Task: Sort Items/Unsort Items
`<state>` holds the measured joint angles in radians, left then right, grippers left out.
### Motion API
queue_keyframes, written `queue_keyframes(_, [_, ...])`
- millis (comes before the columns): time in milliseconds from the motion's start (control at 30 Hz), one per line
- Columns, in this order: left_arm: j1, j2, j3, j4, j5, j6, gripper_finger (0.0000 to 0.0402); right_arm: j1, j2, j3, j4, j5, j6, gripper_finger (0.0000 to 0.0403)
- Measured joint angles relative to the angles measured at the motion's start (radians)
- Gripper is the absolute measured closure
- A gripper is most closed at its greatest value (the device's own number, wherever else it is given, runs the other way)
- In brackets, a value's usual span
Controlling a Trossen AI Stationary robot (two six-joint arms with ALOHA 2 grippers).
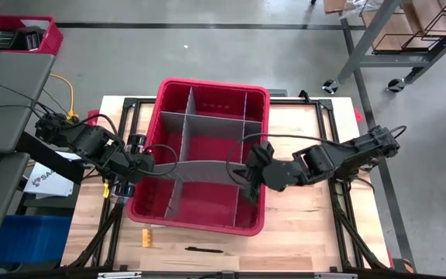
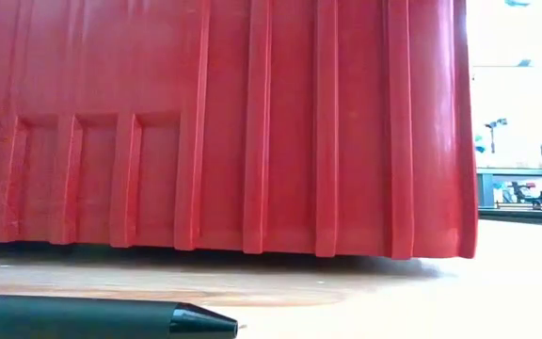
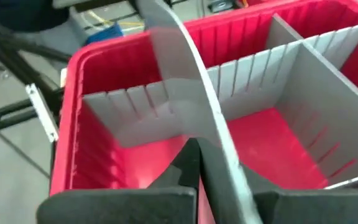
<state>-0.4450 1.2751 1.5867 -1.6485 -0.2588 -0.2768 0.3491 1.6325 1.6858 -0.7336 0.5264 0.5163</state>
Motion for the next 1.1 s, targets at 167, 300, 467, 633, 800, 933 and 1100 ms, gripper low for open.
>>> queue_keyframes(167, [0.001,0.001,-0.001,0.000,-0.024,-0.002,0.0401,-0.002,-0.031,-0.101,0.082,0.026,0.018,0.0403])
queue_keyframes(300, [0.007,0.000,-0.001,0.001,-0.028,-0.028,0.0401,-0.006,-0.070,-0.183,0.186,0.030,-0.018,0.0403])
queue_keyframes(467, [0.008,0.000,-0.001,0.005,-0.035,-0.035,0.0401,-0.023,-0.109,-0.187,0.197,0.037,-0.096,0.0403])
queue_keyframes(633, [0.009,0.000,-0.001,0.019,-0.050,-0.049,0.0401,-0.044,-0.120,-0.203,0.195,0.021,-0.114,0.0403])
queue_keyframes(800, [0.009,0.000,-0.001,0.010,-0.049,-0.079,0.0401,-0.060,-0.121,-0.229,0.244,0.036,-0.182,0.0403])
queue_keyframes(933, [0.008,-0.001,-0.001,0.007,-0.046,-0.081,0.0401,-0.093,-0.121,-0.230,0.291,-0.007,-0.233,0.0403])
queue_keyframes(1100, [0.008,0.001,-0.001,0.001,-0.034,-0.088,0.0401,-0.120,-0.129,-0.226,0.369,-0.062,-0.263,0.0403])
